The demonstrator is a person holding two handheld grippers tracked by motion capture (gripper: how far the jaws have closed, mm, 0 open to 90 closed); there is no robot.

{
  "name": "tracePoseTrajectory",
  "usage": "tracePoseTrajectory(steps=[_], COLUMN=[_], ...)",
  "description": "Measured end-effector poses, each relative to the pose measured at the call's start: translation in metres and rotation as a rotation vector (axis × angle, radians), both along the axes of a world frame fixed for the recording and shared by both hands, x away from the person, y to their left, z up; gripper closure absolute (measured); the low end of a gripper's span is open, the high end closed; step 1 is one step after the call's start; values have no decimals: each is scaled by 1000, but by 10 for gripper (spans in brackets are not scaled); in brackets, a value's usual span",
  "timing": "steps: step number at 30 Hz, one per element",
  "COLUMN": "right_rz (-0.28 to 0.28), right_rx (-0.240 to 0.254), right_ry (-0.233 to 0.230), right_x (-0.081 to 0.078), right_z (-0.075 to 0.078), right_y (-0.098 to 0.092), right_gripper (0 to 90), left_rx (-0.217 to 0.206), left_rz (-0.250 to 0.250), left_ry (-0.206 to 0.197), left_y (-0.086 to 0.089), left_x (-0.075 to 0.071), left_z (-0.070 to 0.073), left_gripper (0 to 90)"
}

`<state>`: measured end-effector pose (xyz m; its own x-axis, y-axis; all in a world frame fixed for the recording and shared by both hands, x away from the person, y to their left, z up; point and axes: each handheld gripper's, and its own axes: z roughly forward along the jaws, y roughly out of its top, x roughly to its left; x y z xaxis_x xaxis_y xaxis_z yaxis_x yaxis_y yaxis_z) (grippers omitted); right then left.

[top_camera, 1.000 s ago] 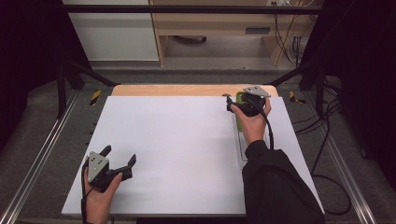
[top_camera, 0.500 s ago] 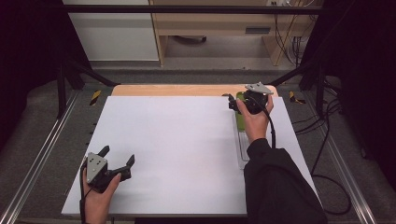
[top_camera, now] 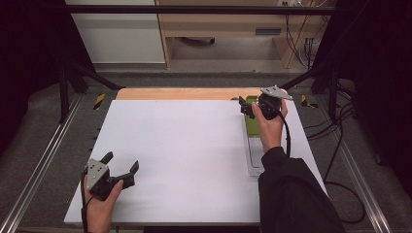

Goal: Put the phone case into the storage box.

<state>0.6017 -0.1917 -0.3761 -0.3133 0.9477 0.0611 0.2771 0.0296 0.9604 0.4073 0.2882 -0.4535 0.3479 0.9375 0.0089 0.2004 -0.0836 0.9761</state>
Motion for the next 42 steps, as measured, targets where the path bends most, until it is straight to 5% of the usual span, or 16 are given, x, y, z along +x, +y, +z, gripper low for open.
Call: tracePoseTrajectory(steps=[12, 24, 42], right_rz=[56, 88, 112], right_rx=[14, 49, 78], right_ry=[25, -22, -54], right_x=[-11, -39, -87], right_z=[6, 28, 46], right_y=[2, -1, -40], right_gripper=[86, 65, 54], left_rx=[-36, -67, -12], left_rz=[-3, 1, -47], left_ry=[8, 13, 20], left_y=[3, 9, -1], left_x=[-1, -2, -15], left_z=[-1, -1, -2], left_gripper=[26, 25, 25])
